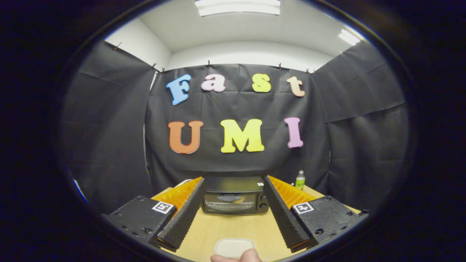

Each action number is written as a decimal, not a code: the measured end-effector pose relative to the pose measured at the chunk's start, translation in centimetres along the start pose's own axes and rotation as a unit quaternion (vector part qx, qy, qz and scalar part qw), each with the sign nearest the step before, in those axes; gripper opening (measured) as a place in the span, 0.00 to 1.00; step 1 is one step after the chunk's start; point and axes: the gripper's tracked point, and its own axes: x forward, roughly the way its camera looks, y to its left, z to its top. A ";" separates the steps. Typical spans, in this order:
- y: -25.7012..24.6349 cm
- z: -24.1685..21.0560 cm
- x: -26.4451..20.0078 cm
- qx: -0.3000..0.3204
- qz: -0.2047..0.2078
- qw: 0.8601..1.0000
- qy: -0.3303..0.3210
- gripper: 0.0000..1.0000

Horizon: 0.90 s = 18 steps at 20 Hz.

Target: Open the toaster oven, put the food inside, and close the toaster oven door.

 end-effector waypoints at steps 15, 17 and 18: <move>3.6 -3.1 1.5 -0.045 0.007 0.999 0.026 1.00; 3.8 -3.3 1.7 -0.055 0.005 0.998 0.030 1.00; 4.0 -3.0 1.7 -0.057 0.005 0.998 0.023 1.00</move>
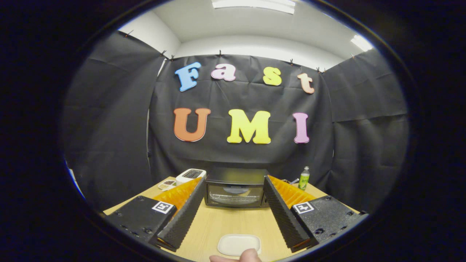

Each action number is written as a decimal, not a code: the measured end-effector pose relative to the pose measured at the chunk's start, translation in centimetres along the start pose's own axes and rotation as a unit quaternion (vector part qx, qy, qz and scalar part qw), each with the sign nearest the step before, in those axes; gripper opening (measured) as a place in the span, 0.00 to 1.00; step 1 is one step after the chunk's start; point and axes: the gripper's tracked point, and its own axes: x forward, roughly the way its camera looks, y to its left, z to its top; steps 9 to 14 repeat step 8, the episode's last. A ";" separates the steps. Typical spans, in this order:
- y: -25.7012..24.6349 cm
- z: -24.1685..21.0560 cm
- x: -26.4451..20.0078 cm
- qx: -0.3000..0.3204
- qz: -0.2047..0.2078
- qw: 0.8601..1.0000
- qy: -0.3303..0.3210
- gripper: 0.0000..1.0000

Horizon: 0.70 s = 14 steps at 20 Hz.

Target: Open the toaster oven, put the food inside, and close the toaster oven door.

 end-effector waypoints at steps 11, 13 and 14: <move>0.5 0.2 -0.1 -0.004 -0.004 1.000 -0.016 1.00; 0.5 0.2 -0.1 -0.004 -0.004 1.000 -0.016 1.00; 0.5 0.2 -0.1 -0.004 -0.004 1.000 -0.016 1.00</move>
